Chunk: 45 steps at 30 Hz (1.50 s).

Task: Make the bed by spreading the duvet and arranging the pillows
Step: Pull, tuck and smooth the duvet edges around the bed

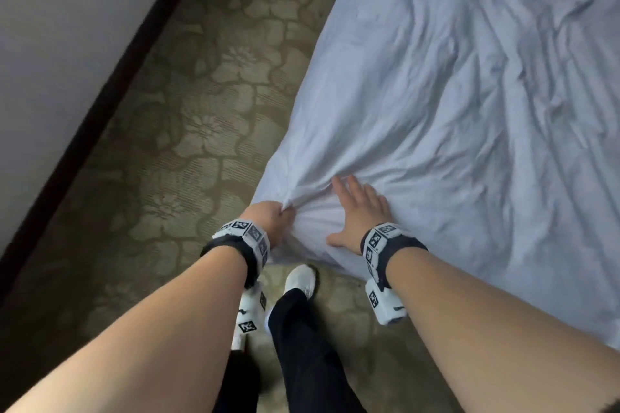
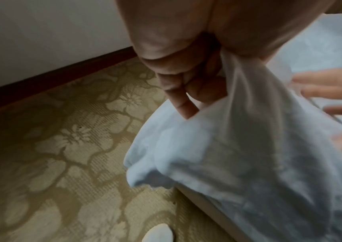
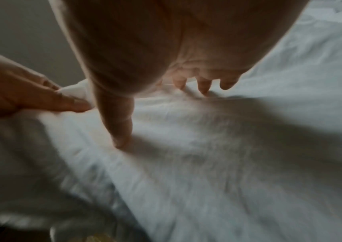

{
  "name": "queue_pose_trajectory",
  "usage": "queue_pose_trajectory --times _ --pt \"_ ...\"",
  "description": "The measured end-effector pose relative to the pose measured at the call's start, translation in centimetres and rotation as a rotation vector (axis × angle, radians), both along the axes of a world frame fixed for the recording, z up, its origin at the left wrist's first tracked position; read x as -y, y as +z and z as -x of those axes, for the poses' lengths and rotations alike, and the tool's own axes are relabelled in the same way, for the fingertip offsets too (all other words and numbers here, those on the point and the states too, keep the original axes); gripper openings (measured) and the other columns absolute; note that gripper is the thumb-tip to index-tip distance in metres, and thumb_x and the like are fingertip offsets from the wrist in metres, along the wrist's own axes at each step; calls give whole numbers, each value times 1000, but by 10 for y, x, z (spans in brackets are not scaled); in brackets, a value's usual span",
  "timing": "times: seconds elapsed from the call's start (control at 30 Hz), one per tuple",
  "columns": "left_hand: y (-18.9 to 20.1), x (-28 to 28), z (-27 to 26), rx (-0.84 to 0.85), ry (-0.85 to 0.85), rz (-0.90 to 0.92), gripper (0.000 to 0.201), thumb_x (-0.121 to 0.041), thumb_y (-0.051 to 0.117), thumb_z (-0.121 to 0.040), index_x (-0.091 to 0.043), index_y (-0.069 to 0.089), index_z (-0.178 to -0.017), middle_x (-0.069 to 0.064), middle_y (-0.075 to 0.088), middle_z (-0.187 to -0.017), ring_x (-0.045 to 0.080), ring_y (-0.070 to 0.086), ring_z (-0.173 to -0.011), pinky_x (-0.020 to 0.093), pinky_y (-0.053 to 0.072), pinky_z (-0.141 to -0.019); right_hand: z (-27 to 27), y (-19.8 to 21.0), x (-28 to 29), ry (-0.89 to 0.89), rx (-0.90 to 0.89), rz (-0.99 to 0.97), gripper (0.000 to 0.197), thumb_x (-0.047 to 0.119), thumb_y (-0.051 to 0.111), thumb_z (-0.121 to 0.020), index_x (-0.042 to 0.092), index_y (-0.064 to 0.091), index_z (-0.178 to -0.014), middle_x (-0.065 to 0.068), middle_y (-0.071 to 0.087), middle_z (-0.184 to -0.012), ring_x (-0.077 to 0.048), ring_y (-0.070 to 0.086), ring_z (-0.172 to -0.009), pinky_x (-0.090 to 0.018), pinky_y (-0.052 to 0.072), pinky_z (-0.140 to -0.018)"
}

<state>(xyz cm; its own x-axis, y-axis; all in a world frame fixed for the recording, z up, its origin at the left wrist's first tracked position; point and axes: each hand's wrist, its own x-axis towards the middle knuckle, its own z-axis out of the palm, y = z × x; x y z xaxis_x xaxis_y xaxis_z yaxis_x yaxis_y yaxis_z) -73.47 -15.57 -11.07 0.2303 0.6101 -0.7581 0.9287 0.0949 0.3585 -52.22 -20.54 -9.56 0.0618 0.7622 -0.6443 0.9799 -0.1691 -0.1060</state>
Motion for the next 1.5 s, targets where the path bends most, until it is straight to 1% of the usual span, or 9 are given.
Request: queue_pose_trajectory --times 0.17,0.3,0.43,0.53,0.77,0.93,1.07,1.23,1.5 --pt "14 49 33 -4 39 76 51 -51 38 -105 -9 62 -89 14 70 -96 31 61 -87 32 41 -75 19 21 28 4 -57 156 104 54 67 -80 39 -1 -158 5 -2 -169 -29 12 -154 -49 22 -122" --pt "40 60 34 70 197 130 46 -48 43 -105 -13 59 -80 6 70 -75 24 64 -65 31 47 -68 18 48 63 -180 -121 256 87 39 59 -91 30 9 -161 2 9 -169 -26 26 -151 -43 32 -119" --pt "98 60 21 185 338 95 56 -52 43 -104 -4 65 -85 9 74 -83 29 74 -77 36 54 -74 -9 112 94 -377 -139 151 81 37 59 -94 24 16 -161 -1 20 -166 -25 33 -147 -39 35 -117" --pt "161 55 -17 293 393 48 55 -49 44 -105 -3 66 -85 12 75 -92 29 71 -76 37 53 -75 -45 180 118 -479 -94 46 78 38 59 -95 22 20 -160 -4 30 -162 -28 44 -140 -38 42 -109" --pt "339 70 -135 522 282 -64 54 -47 45 -105 -2 72 -95 8 76 -96 27 75 -93 47 59 -93 -148 330 189 -712 34 -181 75 39 55 -95 22 21 -159 -9 39 -156 -31 55 -127 -38 51 -96" --pt "417 94 -225 605 212 -171 50 -45 48 -105 -3 70 -91 11 76 -98 28 74 -88 46 58 -91 -238 384 250 -866 -3 -365 73 42 57 -95 21 26 -157 -11 42 -153 -32 56 -124 -34 49 -88" --pt "435 137 -324 625 191 -198 50 -46 50 -104 -2 71 -92 12 77 -98 25 72 -78 43 58 -86 -319 385 322 -972 -13 -394 75 44 58 -94 22 24 -158 -11 44 -151 -32 58 -121 -37 52 -87" --pt "425 232 -472 658 190 -65 48 -47 54 -103 -2 71 -96 11 77 -97 26 74 -85 39 60 -77 -444 375 429 -1105 -17 -387 71 44 57 -91 26 31 -155 -10 51 -142 -30 63 -108 -38 56 -83" --pt "412 389 -694 629 25 83 47 -46 54 -103 -2 70 -93 11 75 -96 27 74 -85 39 59 -74 -632 371 607 -1324 52 -378 74 50 58 -88 18 36 -152 -8 56 -142 -30 60 -120 -35 51 -94"
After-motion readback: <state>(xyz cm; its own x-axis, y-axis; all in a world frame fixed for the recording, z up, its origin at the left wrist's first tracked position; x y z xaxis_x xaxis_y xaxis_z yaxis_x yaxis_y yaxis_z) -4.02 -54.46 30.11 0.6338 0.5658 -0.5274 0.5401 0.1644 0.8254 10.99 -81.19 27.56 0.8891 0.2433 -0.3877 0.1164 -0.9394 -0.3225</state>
